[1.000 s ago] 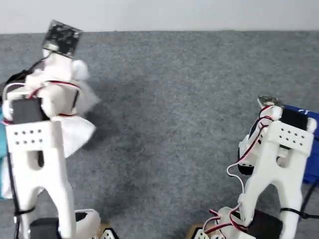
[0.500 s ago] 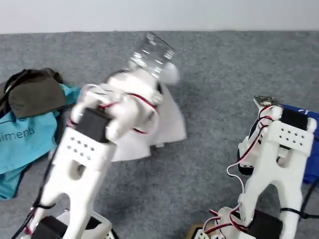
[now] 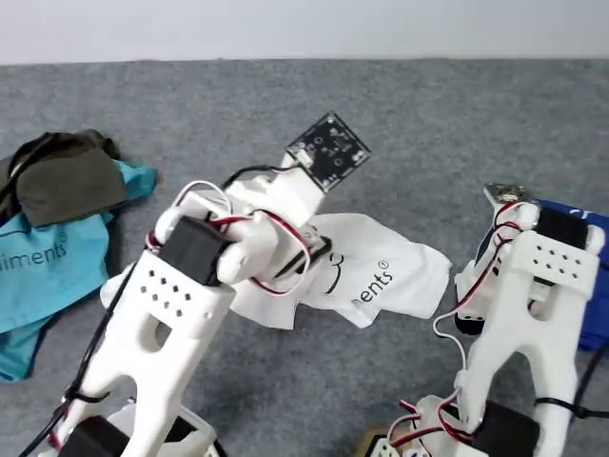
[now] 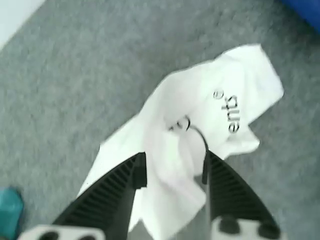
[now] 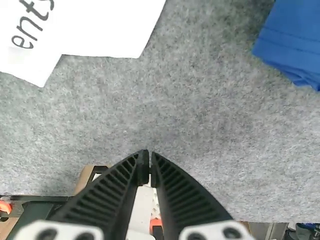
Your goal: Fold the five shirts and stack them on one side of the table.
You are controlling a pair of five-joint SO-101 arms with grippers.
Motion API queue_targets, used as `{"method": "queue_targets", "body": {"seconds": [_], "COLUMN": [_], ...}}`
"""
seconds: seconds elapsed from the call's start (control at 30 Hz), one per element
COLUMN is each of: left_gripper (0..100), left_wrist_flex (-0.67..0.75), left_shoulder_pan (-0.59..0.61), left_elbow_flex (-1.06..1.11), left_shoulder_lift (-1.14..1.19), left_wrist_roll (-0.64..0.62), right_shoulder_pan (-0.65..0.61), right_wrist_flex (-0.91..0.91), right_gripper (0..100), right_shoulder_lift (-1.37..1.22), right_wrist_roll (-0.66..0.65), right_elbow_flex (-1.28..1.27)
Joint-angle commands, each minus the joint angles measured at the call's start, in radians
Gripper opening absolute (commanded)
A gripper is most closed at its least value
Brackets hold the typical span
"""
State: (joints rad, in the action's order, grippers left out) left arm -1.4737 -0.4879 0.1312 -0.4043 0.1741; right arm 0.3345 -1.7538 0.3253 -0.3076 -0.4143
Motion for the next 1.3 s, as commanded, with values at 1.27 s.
{"method": "queue_targets", "body": {"seconds": [1.27], "left_gripper": [25], "left_wrist_flex": [0.397], "left_shoulder_pan": [0.043], "left_elbow_flex": [0.544], "left_shoulder_lift": [0.341], "left_wrist_roll": [0.069], "right_shoulder_pan": [-0.173], "right_wrist_flex": [-0.041], "right_gripper": [0.9], "right_shoulder_lift": [0.039], "right_wrist_roll": [-0.005], "right_elbow_flex": [0.006]}}
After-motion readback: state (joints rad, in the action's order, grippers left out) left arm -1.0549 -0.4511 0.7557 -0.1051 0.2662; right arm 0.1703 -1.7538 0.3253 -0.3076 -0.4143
